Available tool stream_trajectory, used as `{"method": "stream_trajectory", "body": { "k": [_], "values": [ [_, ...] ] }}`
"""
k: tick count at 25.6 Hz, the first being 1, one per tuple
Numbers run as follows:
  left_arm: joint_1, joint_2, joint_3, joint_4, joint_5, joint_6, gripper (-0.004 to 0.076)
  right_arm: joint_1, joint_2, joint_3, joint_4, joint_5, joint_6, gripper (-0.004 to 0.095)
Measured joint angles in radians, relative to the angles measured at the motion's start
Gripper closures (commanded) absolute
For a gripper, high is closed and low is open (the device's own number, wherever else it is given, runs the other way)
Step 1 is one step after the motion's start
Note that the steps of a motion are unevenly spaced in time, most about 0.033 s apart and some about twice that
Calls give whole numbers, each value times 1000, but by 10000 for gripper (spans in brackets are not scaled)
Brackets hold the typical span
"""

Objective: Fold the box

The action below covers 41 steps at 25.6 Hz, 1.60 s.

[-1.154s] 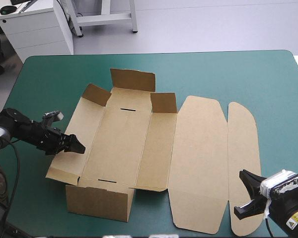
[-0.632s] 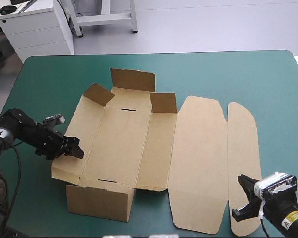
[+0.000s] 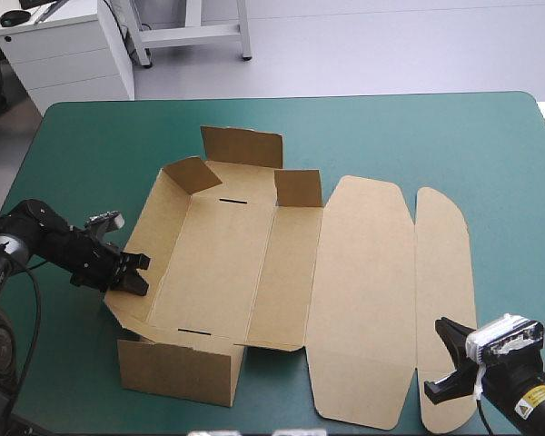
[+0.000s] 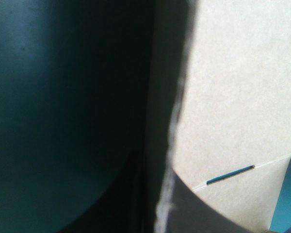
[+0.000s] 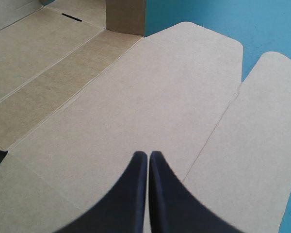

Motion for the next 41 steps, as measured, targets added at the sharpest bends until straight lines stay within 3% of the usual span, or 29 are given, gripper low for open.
{"method": "stream_trajectory", "body": {
  "k": [5, 9, 16, 26, 32, 36, 41],
  "values": [
    [-59, 0, -127, 120, 7, -21, 734, 0, 0, 0, 0, 0, 17, 909],
    [-280, 24, -350, 479, 14, -162, 734, 0, 0, 0, 0, 0, 18, 909],
    [-611, 111, -484, 978, -18, -178, 734, 0, 0, 0, -12, 0, 18, 909],
    [-843, 163, -489, 1333, -185, -256, 734, 0, 0, 2, -16, 0, 18, 909],
    [-917, 160, -463, 1420, -213, -303, 734, 0, 0, 5, -16, 0, 18, 909],
    [-977, 114, -347, 1582, -262, -427, 734, 0, 0, 5, -16, -1, 18, 909],
    [-1090, 14, -136, 1896, -337, -699, 734, 0, 0, 5, -16, -1, 18, 909]
  ]
}}
